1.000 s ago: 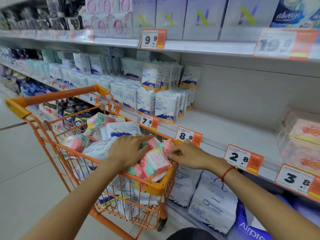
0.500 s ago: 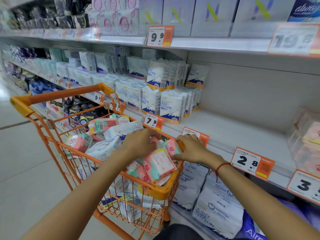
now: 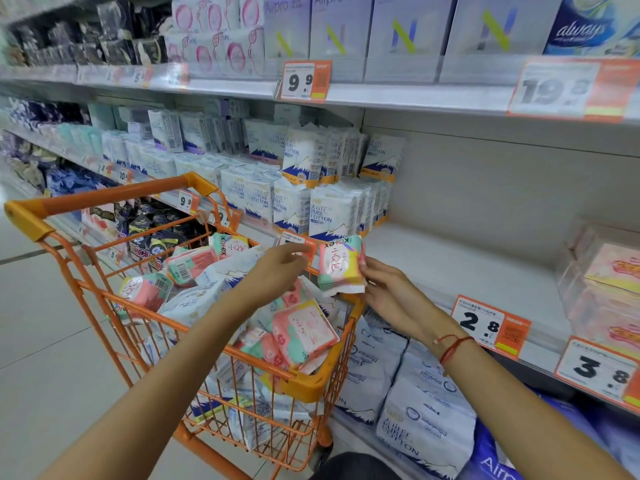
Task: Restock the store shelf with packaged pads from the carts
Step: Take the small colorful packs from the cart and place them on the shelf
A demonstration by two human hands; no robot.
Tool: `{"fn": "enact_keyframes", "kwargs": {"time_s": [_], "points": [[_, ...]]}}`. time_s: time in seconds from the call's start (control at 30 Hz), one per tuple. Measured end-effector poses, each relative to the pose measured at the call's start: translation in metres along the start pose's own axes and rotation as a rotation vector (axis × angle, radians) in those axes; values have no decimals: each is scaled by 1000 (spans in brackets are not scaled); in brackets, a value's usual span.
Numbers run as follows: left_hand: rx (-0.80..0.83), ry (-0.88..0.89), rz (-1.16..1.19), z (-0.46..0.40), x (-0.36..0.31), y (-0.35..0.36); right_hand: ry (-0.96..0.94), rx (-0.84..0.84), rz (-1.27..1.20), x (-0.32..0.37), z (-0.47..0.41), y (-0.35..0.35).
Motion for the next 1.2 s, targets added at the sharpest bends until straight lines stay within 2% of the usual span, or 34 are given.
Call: {"fn": "enact_keyframes", "kwargs": {"time_s": [0.1,0.2,0.27,0.33,0.43,0.53,0.63,0.8,0.87,1.03,1.2], "points": [[26,-63,123,-1,-8,16,64,91,-159,-2,5,7],[51,-113,249,-1,-9,17,46,70,-87,-1,1,13],[-54,-92,292,-1,-7,1,59,-17,171,-1,-4,14],[-209,-89,333,1,-1,-23,159,-102,565,-4,-8,18],[-290,-123,334,7,14,-49,340,18,1117,-12,-4,34],[-263,-166,338,12,23,-52,370,72,1351,-16,3,48],[-265,-157,365,15,18,-46,276,17,1239,-17,7,46],[-266,-76,396,3,-14,-26,156,-246,701,7,26,12],[-241,-61,451,-10,-32,-7,128,-361,559,22,40,-15],[-27,-101,613,-59,-69,74,74,-551,303,60,75,-92],[196,-209,698,-127,-77,163,-9,-706,132,91,63,-172]]}}
Point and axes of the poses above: each hand's wrist, its own z-axis away from the middle knuckle, its own y-axis out of the palm, x = y × z, the point moved 4 cm from there along -z, towards the middle knuckle, and after that the axes turned 8 degrees about y, right-handed, at the moved point
